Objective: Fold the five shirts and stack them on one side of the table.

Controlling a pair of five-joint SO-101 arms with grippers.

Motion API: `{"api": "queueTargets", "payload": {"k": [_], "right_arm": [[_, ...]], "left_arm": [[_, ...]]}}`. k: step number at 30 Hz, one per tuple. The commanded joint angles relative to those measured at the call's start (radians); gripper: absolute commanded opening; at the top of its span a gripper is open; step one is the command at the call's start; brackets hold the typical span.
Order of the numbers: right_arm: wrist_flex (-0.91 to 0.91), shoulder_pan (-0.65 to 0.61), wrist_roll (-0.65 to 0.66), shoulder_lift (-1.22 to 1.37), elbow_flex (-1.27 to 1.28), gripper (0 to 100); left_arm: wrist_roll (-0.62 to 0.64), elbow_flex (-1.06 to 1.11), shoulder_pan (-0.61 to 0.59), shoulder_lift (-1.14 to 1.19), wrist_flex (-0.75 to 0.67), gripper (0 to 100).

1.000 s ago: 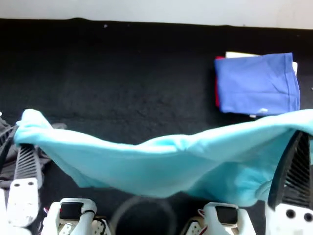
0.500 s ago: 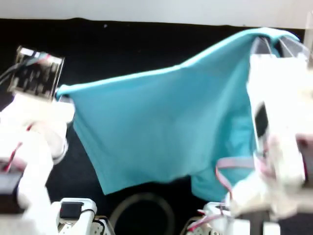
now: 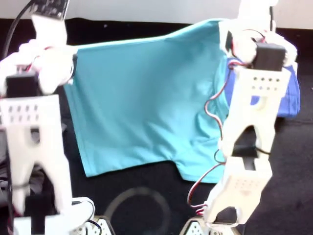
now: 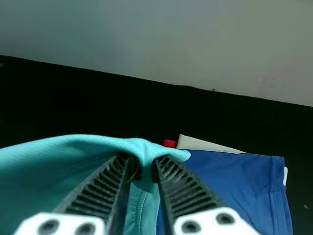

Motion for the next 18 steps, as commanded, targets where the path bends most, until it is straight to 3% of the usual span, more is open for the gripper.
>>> {"api": "queueTargets", "payload": {"k": [1,8,18], "right_arm": [[-0.022,-0.039,0.005,0.025,-0.012,0.6],[0.059,-0.093,0.003,0.154,-0.013,0.6],[0.206,-0.077,0.005,0.317,-0.021,0.6]], "left_arm": [[-0.008,-0.148,-0.019,0.139,-0.015,1],[-0.008,-0.211,-0.013,0.354,-0.011,1],[-0.008,-0.213,0.008,0.558,0.107,1]]}}
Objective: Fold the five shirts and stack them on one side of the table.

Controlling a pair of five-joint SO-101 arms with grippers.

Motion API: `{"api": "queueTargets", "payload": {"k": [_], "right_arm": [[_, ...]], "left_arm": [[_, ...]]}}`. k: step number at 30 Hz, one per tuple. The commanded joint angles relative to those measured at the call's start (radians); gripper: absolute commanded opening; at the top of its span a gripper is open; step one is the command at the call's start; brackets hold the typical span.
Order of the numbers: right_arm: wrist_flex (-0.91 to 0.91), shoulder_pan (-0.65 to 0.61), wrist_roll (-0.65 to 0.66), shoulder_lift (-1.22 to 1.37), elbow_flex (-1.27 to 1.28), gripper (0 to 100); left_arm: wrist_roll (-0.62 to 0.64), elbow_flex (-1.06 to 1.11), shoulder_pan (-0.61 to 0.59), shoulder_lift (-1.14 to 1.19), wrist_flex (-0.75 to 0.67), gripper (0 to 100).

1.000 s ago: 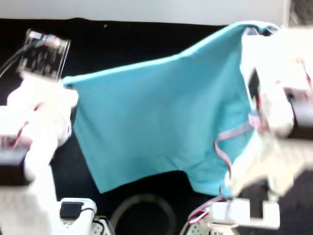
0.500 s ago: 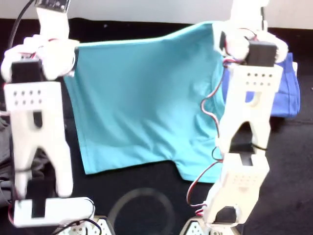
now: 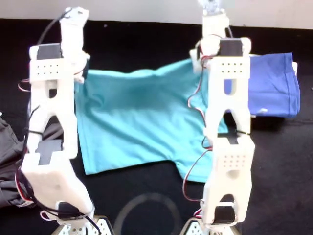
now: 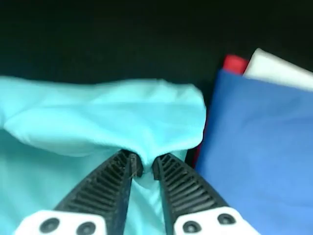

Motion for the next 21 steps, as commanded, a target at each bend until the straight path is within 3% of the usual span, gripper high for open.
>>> {"api": "queueTargets", "payload": {"k": [1,10,13,17,21], "right_arm": [[0.056,0.007,0.005,0.018,-0.022,0.6],[0.105,0.01,0.003,0.054,-0.025,0.6],[0.15,0.016,0.003,-0.002,-0.025,0.6],[0.159,0.07,0.003,-0.093,-0.021,0.6],[0.162,0.114,0.003,-0.189,0.008,0.6]], "left_arm": [[-0.006,-0.047,0.016,0.044,0.017,1],[-0.006,-0.056,0.027,0.097,0.049,1],[-0.011,-0.085,0.027,0.048,0.138,1],[-0.157,-0.125,0.027,0.005,0.281,1],[-0.19,-0.177,0.028,-0.031,0.414,1]]}}
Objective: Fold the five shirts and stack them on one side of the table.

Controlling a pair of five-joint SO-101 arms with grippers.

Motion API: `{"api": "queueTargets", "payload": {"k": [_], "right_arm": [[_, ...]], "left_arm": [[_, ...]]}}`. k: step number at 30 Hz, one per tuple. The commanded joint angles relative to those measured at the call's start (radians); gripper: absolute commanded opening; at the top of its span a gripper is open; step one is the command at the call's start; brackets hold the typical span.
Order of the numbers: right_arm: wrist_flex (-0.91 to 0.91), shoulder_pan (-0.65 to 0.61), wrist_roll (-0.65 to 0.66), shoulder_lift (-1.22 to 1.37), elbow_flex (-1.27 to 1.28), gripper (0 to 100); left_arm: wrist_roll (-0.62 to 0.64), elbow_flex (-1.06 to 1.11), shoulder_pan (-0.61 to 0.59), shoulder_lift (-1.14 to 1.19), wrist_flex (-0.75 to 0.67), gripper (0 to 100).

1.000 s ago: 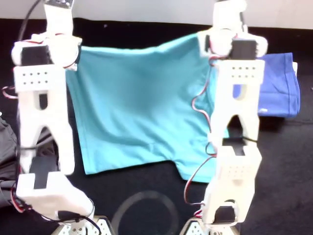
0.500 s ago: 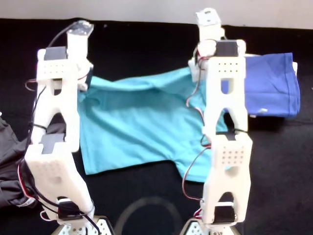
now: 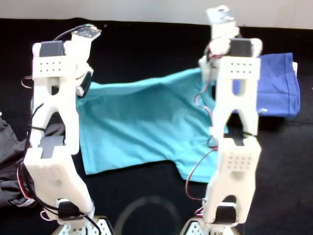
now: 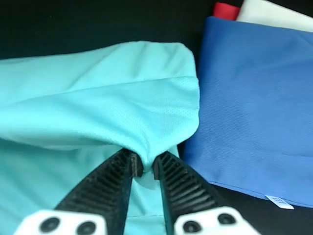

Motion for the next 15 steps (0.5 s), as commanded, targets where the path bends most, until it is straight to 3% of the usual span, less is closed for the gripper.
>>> {"api": "queueTargets", "payload": {"k": [1,7,15], "right_arm": [[0.013,0.053,0.003,-0.156,0.031,0.6],[0.01,0.062,0.009,-0.389,0.383,0.6],[-0.071,0.09,0.015,-0.656,0.865,0.6]], "left_arm": [[-0.023,-0.071,0.027,-0.093,0.12,1],[-0.141,0.025,0.073,-0.208,0.138,1],[-0.255,0.4,0.104,-0.329,0.135,1]]}}
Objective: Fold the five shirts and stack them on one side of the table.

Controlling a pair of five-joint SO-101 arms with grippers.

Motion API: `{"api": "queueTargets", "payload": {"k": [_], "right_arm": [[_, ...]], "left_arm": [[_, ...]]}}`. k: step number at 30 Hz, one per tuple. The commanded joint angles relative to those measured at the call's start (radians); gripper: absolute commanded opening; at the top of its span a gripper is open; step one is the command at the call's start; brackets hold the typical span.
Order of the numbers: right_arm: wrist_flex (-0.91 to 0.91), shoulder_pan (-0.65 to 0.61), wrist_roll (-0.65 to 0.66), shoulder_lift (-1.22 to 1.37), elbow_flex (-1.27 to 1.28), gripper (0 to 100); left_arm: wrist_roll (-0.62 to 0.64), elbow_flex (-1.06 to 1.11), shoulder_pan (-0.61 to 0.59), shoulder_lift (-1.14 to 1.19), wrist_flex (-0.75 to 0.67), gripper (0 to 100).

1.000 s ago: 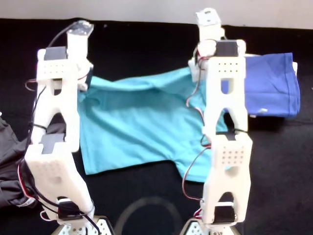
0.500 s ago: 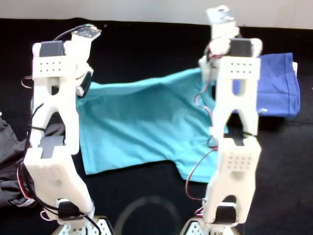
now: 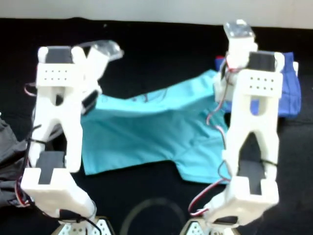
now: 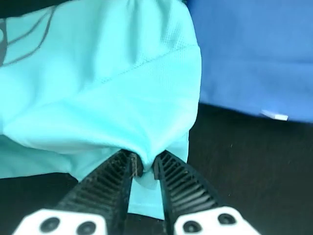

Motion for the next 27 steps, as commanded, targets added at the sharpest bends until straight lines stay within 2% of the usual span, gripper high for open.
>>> {"api": "queueTargets", "payload": {"k": [1,11,18,22,27], "right_arm": [[-0.036,0.028,0.029,-0.156,0.18,0.6],[-0.033,0.038,0.17,-0.449,0.553,0.6],[-0.044,0.117,0.255,-0.51,0.704,0.6],[-0.099,0.128,0.261,-0.515,0.765,0.6],[-0.136,0.125,0.259,-0.516,0.828,0.6]], "left_arm": [[-0.015,0.125,0.021,-0.096,0.006,1],[-0.017,0.417,0.024,-0.234,0.0,1],[-0.014,0.654,0.045,-0.242,-0.186,1],[-0.012,0.728,0.053,-0.24,-0.279,1],[-0.015,0.759,0.053,-0.237,-0.311,1]]}}
